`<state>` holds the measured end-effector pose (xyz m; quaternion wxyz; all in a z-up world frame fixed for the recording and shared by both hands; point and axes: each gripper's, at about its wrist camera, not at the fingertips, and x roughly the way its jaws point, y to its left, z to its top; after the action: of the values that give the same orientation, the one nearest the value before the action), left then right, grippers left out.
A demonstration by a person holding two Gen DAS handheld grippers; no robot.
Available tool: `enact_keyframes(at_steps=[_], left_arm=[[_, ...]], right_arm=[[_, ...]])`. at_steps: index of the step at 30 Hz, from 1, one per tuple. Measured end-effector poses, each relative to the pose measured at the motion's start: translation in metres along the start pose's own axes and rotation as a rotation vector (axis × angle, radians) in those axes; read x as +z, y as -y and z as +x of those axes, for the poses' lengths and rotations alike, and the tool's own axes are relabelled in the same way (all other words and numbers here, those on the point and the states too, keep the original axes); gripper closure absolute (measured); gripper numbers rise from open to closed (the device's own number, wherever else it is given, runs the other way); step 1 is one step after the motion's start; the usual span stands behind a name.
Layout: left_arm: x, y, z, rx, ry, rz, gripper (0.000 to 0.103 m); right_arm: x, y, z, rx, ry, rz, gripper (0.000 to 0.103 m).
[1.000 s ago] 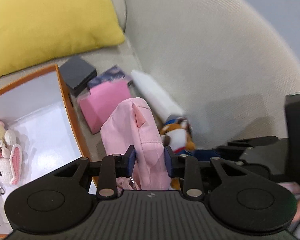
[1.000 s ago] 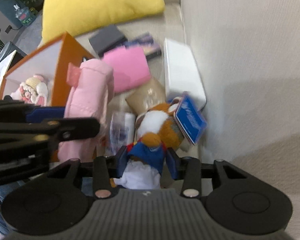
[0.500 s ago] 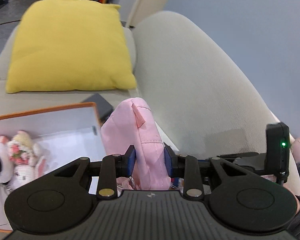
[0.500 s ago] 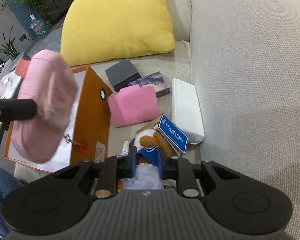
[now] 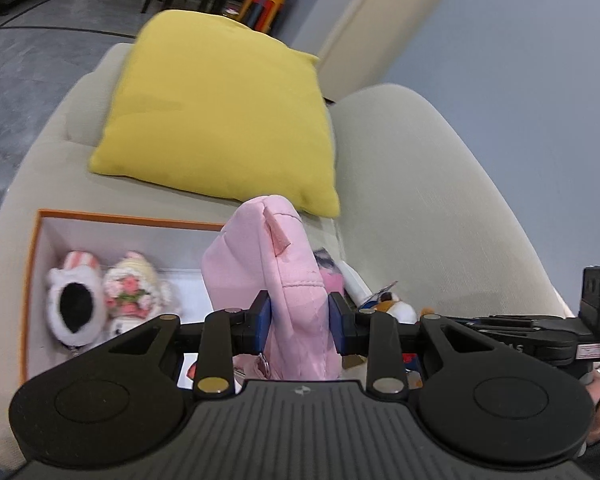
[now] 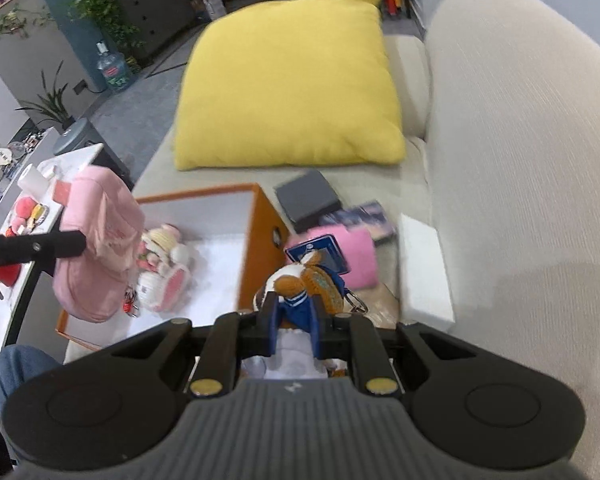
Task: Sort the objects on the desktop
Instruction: 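Carry the red panda into the box with the right tool and release it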
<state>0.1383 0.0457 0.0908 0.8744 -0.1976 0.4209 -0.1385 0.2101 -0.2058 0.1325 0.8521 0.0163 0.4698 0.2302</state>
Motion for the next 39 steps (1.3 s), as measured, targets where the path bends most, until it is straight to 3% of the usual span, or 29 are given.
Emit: enact_keyframes(at_steps=[7, 13, 19, 25, 29, 34, 39], left_arm=[[0.000, -0.048, -0.026, 0.012, 0.031, -0.068, 0.069], [-0.002, -0.080, -0.024, 0.017, 0.017, -0.108, 0.069], [-0.003, -0.104, -0.002, -0.005, -0.033, -0.120, 0.069], [-0.006, -0.113, 0.010, -0.024, -0.065, -0.115, 0.069], [-0.006, -0.117, 0.014, -0.037, -0.063, -0.102, 0.069], [-0.005, -0.124, 0.019, -0.049, -0.058, -0.105, 0.069], [-0.005, -0.127, 0.018, -0.047, -0.054, -0.110, 0.069]], right_arm=[[0.028, -0.068, 0.008, 0.083, 0.052, -0.116, 0.087], [0.037, -0.109, 0.067, 0.101, 0.023, -0.162, 0.087], [0.032, -0.112, 0.137, 0.083, -0.007, -0.134, 0.089], [0.024, -0.113, 0.179, 0.055, -0.007, -0.122, 0.089], [0.017, -0.112, 0.192, 0.030, -0.039, -0.125, 0.089], [0.006, -0.103, 0.206, 0.025, -0.173, -0.074, 0.079], [0.005, -0.103, 0.218, 0.032, -0.167, -0.036, 0.081]])
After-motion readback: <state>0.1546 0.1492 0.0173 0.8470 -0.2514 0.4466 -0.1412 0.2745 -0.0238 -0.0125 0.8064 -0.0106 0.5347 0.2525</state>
